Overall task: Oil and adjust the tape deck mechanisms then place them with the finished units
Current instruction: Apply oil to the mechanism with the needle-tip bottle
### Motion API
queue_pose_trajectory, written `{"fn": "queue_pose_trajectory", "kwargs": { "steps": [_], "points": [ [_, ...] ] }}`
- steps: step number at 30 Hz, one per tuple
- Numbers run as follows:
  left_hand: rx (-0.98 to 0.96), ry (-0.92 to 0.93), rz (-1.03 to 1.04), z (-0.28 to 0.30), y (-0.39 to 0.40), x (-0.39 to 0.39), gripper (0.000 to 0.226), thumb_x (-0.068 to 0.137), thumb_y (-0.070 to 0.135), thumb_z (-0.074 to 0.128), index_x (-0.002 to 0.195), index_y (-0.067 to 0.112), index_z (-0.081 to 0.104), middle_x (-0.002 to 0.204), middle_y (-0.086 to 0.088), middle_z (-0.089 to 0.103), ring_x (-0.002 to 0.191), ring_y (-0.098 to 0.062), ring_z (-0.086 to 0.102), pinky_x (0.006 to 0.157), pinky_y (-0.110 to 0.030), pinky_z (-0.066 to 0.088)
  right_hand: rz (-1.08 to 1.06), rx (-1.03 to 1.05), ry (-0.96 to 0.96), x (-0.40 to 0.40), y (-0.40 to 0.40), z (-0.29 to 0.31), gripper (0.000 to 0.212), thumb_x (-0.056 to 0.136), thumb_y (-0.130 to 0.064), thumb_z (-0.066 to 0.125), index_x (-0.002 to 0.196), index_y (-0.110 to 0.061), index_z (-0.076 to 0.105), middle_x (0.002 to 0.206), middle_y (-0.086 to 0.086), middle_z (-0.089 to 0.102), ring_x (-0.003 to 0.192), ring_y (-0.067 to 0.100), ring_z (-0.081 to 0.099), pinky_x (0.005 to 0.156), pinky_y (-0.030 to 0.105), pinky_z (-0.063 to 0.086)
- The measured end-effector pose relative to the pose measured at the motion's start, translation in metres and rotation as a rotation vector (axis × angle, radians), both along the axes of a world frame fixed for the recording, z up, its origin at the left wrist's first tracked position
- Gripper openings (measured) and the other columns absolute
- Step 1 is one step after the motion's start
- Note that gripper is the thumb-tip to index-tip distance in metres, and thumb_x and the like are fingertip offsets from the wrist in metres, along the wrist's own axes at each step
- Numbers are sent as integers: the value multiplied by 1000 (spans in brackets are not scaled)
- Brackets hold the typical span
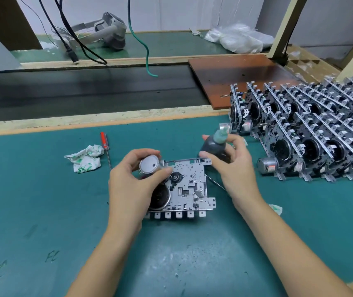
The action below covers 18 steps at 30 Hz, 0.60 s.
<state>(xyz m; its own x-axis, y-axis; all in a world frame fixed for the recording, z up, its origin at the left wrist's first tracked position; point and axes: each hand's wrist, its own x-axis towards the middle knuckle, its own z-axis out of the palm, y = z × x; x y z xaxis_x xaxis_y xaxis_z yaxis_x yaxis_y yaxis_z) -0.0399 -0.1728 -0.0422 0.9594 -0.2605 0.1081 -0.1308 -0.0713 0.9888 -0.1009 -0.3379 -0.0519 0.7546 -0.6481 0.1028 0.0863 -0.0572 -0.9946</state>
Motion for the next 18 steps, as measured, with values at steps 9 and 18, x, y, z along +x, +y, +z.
{"fn": "queue_pose_trajectory", "kwargs": {
  "steps": [9, 18],
  "points": [
    [280, -45, -47, -6, 20, -2, 30, 57, 26, 88, 79, 32, 69, 75, 21, 67, 73, -8, 63, 80, -40, 55, 132, -103, 127, 12, -1, -7, 44, 77, 1, 73, 111, -18, 52, 113, 3, 59, 106, 12, 57, 100, 23, 45],
    [259, 168, -468, -8, 41, 21, 45, 54, 36, 77, 99, 29, 71, 95, 11, 74, 93, -7, 68, 79, -16, 53, 563, -1113, 433, -30, 30, 28, 99, 61, -77, 60, 142, -28, 31, 141, -10, 37, 129, 3, 29, 111, 20, 19]
  ]
}}
